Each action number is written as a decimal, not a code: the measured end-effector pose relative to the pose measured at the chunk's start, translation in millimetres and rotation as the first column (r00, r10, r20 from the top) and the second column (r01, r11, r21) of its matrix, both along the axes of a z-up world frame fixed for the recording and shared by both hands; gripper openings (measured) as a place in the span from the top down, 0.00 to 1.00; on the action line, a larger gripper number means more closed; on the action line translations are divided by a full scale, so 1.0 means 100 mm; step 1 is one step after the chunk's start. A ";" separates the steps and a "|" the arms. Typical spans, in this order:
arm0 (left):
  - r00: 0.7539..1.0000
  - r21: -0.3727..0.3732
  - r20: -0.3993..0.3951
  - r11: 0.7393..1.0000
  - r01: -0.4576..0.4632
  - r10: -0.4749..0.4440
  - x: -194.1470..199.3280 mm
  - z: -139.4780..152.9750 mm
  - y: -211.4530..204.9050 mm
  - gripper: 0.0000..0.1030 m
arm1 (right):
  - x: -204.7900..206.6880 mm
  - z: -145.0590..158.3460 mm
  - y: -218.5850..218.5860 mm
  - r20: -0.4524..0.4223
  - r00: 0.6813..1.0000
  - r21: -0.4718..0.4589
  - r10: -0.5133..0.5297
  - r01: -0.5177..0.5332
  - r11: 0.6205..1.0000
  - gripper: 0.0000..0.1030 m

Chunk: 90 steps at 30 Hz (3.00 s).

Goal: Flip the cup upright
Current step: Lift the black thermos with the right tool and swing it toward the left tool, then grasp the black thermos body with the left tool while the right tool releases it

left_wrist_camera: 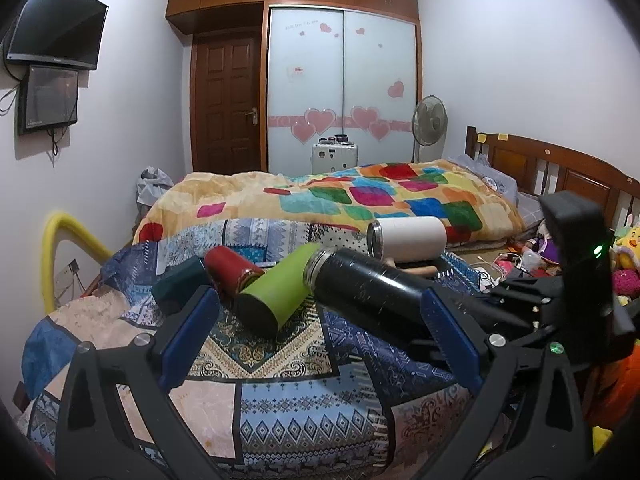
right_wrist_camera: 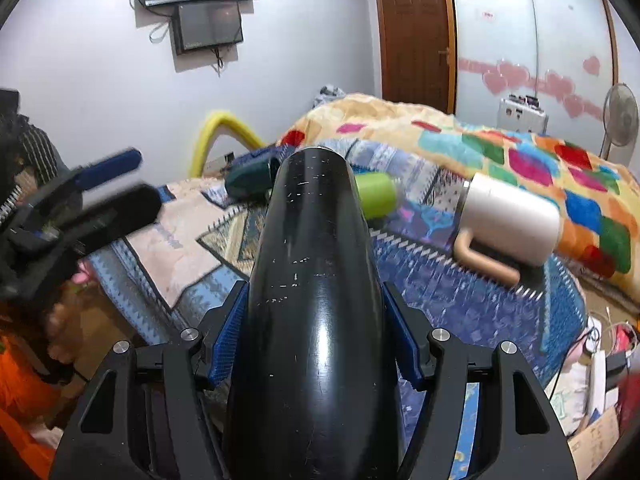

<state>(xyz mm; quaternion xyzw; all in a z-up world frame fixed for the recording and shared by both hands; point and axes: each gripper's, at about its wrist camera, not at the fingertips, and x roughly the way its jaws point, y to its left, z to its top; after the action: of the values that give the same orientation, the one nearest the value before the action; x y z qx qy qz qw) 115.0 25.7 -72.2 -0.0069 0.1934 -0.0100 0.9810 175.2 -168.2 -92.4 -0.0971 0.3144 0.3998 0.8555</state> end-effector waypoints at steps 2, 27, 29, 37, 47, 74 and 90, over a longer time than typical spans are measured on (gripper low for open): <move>1.000 -0.002 -0.013 1.000 -0.001 0.001 0.03 -0.05 0.00 0.01 | 0.00 -0.06 0.02 -0.007 1.000 -0.019 0.004 -0.004 1.000 0.40; 0.988 -0.009 -0.145 0.998 -0.059 0.058 0.31 -0.53 0.24 0.01 | -0.07 -0.38 0.22 -0.032 0.999 -0.120 0.005 -0.009 0.993 0.39; 0.987 -0.006 -0.146 0.998 -0.066 0.064 0.31 -0.53 0.26 0.01 | -0.06 -0.32 0.21 -0.049 0.999 -0.101 0.013 -0.018 0.995 0.39; 0.975 -0.010 -0.213 0.997 -0.073 0.069 0.42 -0.73 0.27 0.01 | -0.16 0.09 -0.15 0.071 0.996 -0.039 -0.049 0.052 0.998 0.39; 0.954 -0.003 -0.299 1.000 -0.028 0.026 0.57 -0.95 0.15 0.01 | 0.09 -0.19 -0.37 0.005 0.993 -0.130 -0.114 0.114 0.985 0.39; 0.936 0.040 -0.345 0.996 0.084 -0.065 0.78 -0.61 0.04 0.01 | -0.15 -0.15 -0.33 0.004 0.994 0.013 -0.107 0.107 0.994 0.39; 0.841 -0.005 -0.515 0.982 0.191 -0.166 1.34 -0.57 -0.48 0.01 | 0.04 -0.01 -0.61 0.098 0.968 0.066 -0.229 0.223 0.973 0.35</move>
<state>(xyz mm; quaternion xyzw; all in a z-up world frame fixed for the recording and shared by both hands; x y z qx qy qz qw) 248.9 -22.7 -129.3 0.0316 0.4474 -0.0947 0.8887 178.7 -229.2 -93.2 -0.0583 0.2670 0.3023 0.9132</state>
